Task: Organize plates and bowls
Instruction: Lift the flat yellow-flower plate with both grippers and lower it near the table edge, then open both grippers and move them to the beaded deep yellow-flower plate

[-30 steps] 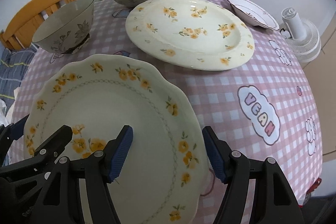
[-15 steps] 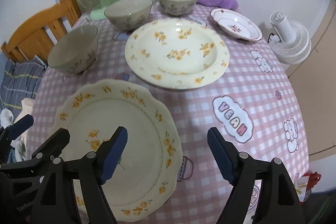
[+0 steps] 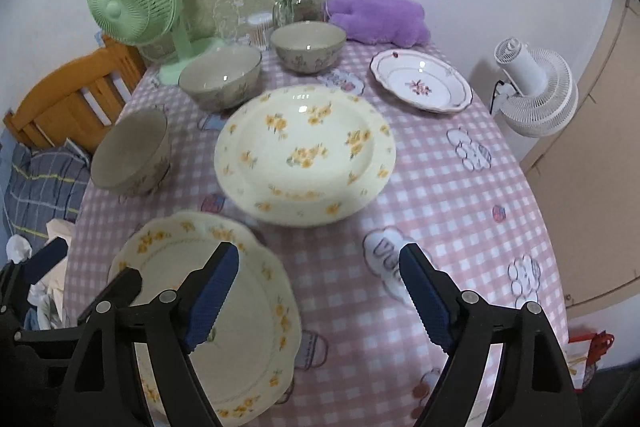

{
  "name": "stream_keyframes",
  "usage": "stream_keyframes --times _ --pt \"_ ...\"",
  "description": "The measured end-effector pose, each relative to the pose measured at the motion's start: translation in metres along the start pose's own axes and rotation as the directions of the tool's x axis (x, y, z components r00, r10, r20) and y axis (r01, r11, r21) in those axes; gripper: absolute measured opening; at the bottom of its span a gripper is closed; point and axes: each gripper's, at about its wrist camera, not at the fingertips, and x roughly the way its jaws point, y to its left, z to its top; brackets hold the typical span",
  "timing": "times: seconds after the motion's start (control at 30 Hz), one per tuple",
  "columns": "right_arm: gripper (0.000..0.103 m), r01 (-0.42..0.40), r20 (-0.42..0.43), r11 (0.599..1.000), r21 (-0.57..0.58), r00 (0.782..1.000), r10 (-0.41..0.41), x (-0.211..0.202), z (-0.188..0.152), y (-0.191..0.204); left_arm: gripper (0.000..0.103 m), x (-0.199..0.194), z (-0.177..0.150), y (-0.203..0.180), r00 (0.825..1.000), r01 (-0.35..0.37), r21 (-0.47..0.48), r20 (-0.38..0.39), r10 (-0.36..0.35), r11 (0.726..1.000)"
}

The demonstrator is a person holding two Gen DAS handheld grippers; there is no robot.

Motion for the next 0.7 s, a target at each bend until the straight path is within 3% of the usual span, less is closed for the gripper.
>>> stream_keyframes --times 0.17,0.7 --pt "0.085 -0.030 0.050 0.999 -0.019 0.998 0.031 0.001 0.016 -0.013 0.102 0.012 0.020 -0.022 1.000 -0.004 0.001 0.004 0.004 1.000" --pt "0.085 -0.121 0.039 0.992 -0.044 0.992 0.123 0.066 0.087 -0.067 0.102 0.078 0.076 -0.075 0.996 -0.090 -0.119 -0.009 0.090 0.989"
